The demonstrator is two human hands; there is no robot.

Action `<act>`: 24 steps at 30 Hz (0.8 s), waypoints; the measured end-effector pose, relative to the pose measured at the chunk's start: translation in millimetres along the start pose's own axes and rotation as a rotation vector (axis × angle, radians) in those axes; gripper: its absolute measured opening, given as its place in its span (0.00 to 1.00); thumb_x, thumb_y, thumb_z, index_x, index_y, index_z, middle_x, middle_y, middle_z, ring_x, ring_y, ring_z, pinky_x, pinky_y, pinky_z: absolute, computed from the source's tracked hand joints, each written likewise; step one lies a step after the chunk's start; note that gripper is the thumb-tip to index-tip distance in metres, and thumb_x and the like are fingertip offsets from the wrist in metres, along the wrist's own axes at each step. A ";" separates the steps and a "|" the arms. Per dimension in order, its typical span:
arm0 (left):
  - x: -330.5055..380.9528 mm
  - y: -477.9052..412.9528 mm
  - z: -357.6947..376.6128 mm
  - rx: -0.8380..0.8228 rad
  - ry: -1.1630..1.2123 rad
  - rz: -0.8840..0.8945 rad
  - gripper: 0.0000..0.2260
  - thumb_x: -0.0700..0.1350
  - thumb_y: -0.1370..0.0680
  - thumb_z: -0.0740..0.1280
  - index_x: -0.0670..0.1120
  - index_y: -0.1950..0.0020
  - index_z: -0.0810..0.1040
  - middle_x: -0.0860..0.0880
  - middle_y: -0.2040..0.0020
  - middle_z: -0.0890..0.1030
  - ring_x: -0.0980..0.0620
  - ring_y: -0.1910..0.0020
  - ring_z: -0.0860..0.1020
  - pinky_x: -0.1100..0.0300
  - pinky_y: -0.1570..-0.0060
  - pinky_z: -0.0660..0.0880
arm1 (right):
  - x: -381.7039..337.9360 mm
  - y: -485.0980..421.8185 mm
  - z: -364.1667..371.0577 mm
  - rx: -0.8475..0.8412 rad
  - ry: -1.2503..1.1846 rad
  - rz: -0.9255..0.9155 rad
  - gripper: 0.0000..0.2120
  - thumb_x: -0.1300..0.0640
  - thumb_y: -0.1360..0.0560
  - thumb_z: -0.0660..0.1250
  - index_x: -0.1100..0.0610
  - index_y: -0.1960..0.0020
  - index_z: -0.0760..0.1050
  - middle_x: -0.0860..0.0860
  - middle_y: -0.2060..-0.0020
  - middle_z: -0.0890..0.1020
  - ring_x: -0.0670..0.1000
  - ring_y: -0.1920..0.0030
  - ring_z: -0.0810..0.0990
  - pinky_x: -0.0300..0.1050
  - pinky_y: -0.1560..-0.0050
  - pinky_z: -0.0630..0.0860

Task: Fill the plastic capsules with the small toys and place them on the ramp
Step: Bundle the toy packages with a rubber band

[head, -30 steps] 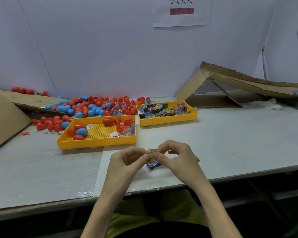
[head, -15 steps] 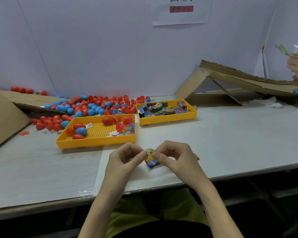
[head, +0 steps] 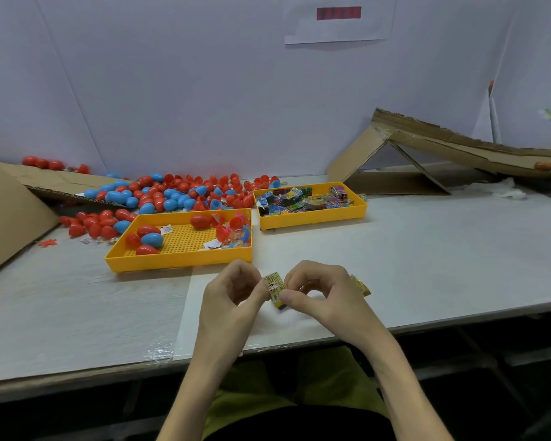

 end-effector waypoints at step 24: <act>0.8 0.2 4.8 -0.041 -0.103 0.024 0.08 0.39 0.28 0.76 0.49 0.56 0.79 0.52 0.63 0.83 0.52 0.62 0.81 0.65 0.61 0.77 | 2.8 -1.0 1.4 -0.025 0.007 0.037 0.04 0.58 0.28 0.76 0.55 0.59 0.81 0.45 0.59 0.81 0.48 0.56 0.80 0.40 0.54 0.77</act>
Point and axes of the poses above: each hand's wrist, its own y-axis away from the middle knuckle, its own z-axis out of the palm, x = y × z, the point moved 7 cm from there along -y, towards the middle knuckle
